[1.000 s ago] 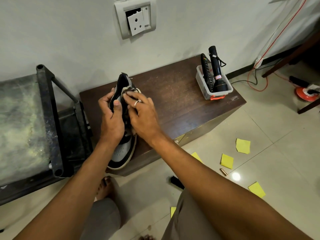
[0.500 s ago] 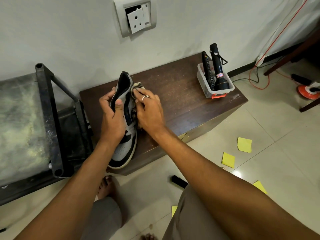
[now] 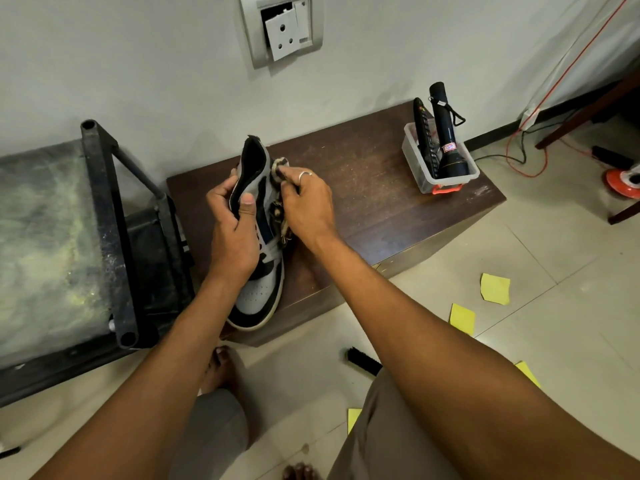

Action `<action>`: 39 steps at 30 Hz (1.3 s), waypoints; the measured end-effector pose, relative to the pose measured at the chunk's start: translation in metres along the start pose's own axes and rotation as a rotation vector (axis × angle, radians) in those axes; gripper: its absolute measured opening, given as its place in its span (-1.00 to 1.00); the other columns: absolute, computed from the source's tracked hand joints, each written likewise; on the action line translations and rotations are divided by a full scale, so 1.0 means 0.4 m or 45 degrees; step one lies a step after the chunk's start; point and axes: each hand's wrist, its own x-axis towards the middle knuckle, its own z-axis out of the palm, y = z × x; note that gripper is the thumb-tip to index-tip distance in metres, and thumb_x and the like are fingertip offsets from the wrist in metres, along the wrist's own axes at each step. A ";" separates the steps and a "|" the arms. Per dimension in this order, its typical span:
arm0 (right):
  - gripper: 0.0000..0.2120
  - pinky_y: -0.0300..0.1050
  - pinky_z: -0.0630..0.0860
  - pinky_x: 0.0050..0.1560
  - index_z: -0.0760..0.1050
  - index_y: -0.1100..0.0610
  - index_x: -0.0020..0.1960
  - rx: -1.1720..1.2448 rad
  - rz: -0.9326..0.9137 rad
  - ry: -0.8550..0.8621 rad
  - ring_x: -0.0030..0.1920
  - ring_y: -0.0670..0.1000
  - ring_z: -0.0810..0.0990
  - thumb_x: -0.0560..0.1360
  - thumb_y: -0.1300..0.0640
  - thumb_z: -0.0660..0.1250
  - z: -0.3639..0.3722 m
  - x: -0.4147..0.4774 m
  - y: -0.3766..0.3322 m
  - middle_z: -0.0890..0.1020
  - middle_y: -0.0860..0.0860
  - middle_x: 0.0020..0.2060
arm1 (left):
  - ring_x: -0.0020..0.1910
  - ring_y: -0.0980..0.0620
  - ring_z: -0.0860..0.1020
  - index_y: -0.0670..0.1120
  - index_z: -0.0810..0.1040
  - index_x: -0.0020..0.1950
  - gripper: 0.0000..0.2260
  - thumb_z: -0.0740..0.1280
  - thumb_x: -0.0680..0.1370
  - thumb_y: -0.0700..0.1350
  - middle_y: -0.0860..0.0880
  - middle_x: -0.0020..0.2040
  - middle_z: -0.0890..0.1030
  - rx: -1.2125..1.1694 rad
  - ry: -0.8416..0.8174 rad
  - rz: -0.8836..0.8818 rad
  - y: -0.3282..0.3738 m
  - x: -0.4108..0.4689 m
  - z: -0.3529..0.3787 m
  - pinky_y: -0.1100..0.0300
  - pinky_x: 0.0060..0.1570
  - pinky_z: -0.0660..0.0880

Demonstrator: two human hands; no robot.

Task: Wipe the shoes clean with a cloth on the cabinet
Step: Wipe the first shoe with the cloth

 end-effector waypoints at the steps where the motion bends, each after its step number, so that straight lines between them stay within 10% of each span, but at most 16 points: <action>1: -0.69 -0.14 0.54 0.32 0.64 0.17 0.30 0.033 0.049 -0.029 0.20 -0.05 0.64 0.61 0.29 0.27 -0.001 0.014 -0.001 0.69 0.03 0.19 | 0.37 0.26 0.45 0.04 0.24 0.41 -0.72 0.13 0.73 0.05 0.02 0.45 0.41 0.000 0.005 0.000 -0.002 0.001 -0.001 0.19 0.36 0.43; 10: -0.73 -0.37 0.57 0.00 0.69 0.03 0.23 0.006 0.168 -0.292 -0.02 -0.20 0.70 0.61 0.22 0.32 -0.068 0.032 0.001 0.75 -0.12 0.03 | 0.31 0.31 0.47 0.00 0.25 0.42 -0.72 0.13 0.73 0.02 0.01 0.42 0.42 -0.021 0.023 0.010 -0.006 -0.001 0.008 0.29 0.28 0.45; 16: -0.68 -0.23 0.48 0.34 0.62 0.11 0.31 -0.107 0.045 -0.405 0.26 -0.07 0.61 0.61 0.28 0.32 -0.076 -0.093 0.017 0.68 0.00 0.24 | 0.47 0.06 0.40 -0.02 0.26 0.41 -0.73 0.15 0.73 -0.02 -0.13 0.51 0.37 -0.068 0.062 0.012 -0.009 0.001 0.011 0.08 0.45 0.38; 24: -0.70 -0.32 0.48 0.24 0.67 0.12 0.25 -0.294 -0.060 -0.695 0.15 -0.12 0.63 0.59 0.30 0.30 -0.124 -0.130 -0.008 0.70 -0.05 0.14 | 0.49 0.05 0.38 -0.01 0.25 0.43 -0.71 0.14 0.73 0.00 -0.09 0.54 0.33 -0.099 0.035 -0.004 -0.009 0.004 0.004 -0.02 0.48 0.37; 30: -0.66 -0.08 0.51 0.34 0.61 0.12 0.34 -0.242 -0.277 -0.183 0.25 0.02 0.58 0.61 0.28 0.28 -0.044 -0.096 -0.009 0.63 0.01 0.29 | 0.47 0.10 0.39 -0.01 0.24 0.42 -0.73 0.13 0.73 -0.02 -0.10 0.55 0.32 -0.097 0.010 0.018 -0.007 0.002 0.003 0.17 0.42 0.39; 39: -0.61 0.01 0.54 0.22 0.65 0.03 0.27 -0.696 -0.495 -0.789 0.15 0.07 0.56 0.55 0.33 0.26 -0.115 -0.125 0.035 0.64 -0.06 0.24 | 0.50 0.05 0.36 -0.02 0.24 0.41 -0.75 0.13 0.74 -0.06 -0.11 0.55 0.31 -0.125 0.007 0.012 -0.006 0.004 0.005 0.22 0.44 0.37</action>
